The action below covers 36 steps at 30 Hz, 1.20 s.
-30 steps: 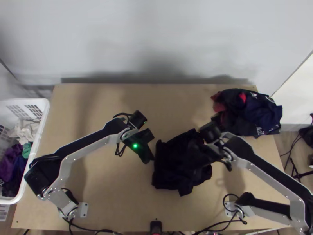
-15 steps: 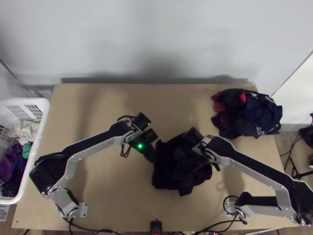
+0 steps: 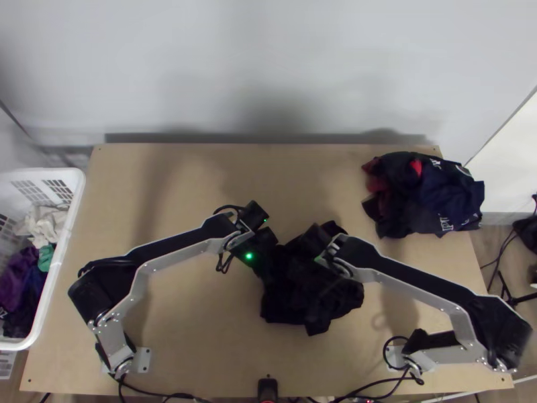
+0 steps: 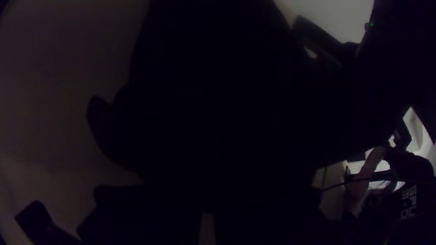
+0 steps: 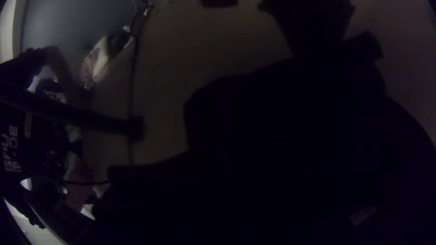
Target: Fold the t-shirt
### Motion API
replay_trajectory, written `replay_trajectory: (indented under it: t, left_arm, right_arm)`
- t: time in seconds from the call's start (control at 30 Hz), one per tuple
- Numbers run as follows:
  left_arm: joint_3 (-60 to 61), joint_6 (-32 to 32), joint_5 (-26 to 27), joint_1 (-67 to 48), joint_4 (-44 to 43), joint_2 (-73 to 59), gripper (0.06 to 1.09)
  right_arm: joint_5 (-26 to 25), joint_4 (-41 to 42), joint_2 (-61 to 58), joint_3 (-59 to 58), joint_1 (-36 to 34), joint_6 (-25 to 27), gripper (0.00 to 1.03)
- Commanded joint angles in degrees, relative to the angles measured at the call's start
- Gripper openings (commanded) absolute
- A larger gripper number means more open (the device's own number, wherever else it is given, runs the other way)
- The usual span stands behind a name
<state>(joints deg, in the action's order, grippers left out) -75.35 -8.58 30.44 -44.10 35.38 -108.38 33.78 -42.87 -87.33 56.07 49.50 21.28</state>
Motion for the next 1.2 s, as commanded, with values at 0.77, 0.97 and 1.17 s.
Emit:
replay_trajectory:
  t: [0.77,0.97,1.17]
  left_arm:
    - [-1.0,-1.4,-3.6,-0.8,-2.1,-0.3,0.2]
    - [-10.2,5.6,3.6,0.6,-5.5,0.1,0.22]
    - [-14.9,16.9,11.4,-0.6,-17.3,-5.5,0.2]
  right_arm:
    - [-15.0,-13.0,16.3,-7.6,-38.7,16.3,0.03]
    - [-15.0,-10.8,13.8,-7.8,-28.8,10.5,0.03]
    - [-15.0,-9.2,12.4,-7.8,-27.3,8.8,0.03]
